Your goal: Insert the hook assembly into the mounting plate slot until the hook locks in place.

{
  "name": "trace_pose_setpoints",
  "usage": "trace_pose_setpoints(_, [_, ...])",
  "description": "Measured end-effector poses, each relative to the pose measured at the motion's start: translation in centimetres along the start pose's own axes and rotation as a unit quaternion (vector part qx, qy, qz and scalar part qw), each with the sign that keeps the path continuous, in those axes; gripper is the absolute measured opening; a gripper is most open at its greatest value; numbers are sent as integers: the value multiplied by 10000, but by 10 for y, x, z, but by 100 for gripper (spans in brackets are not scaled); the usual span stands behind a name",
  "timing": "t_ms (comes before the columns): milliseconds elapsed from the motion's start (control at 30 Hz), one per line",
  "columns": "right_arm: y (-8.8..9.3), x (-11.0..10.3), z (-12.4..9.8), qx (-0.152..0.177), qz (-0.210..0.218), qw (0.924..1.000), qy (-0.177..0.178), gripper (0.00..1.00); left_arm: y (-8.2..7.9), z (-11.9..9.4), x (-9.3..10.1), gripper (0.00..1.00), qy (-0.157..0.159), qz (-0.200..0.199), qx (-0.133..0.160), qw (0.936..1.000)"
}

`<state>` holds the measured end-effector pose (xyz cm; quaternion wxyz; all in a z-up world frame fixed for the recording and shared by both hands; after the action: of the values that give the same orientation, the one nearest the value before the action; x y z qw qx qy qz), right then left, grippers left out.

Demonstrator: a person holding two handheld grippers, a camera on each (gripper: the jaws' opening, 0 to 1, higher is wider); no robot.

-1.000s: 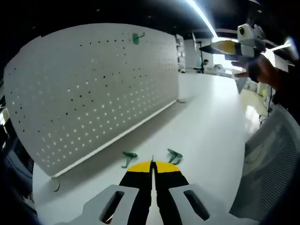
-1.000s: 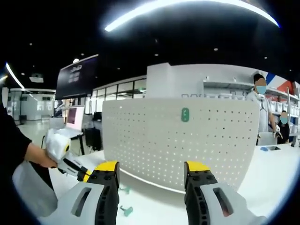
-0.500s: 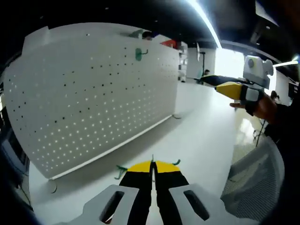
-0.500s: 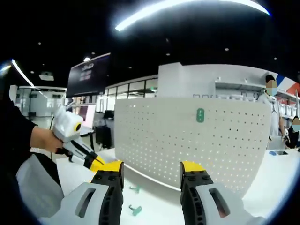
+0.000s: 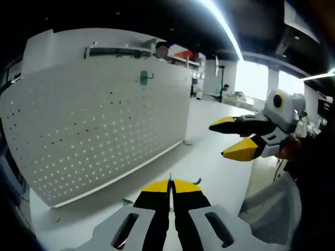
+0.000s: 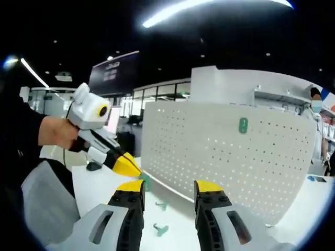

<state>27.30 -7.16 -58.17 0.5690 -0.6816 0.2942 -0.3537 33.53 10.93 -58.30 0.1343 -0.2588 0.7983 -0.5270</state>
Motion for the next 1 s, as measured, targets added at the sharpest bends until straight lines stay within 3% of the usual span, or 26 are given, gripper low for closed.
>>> trace_pose_setpoints(400, [6,-17,11,-121,-73,9993,-356,28,-13,0,14,1,100,-164,-13,9998])
trace_pose_setpoints(1000, [6,-20,14,-108,-291,9989,-358,12,-25,-1,32,1,407,-411,88,9983])
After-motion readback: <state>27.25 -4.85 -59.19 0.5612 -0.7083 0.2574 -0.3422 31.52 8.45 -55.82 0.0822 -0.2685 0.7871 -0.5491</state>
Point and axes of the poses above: the point that each gripper's makers call its tool centre point, and the gripper's own axes: z roughly forward along the fingers, x roughly to its right, y roughly out of its underside, the point moved 9 cm from there along -z, roughly backward along the fingers, and after that the axes turned 1 degree about -y, right-handed, at the moved point
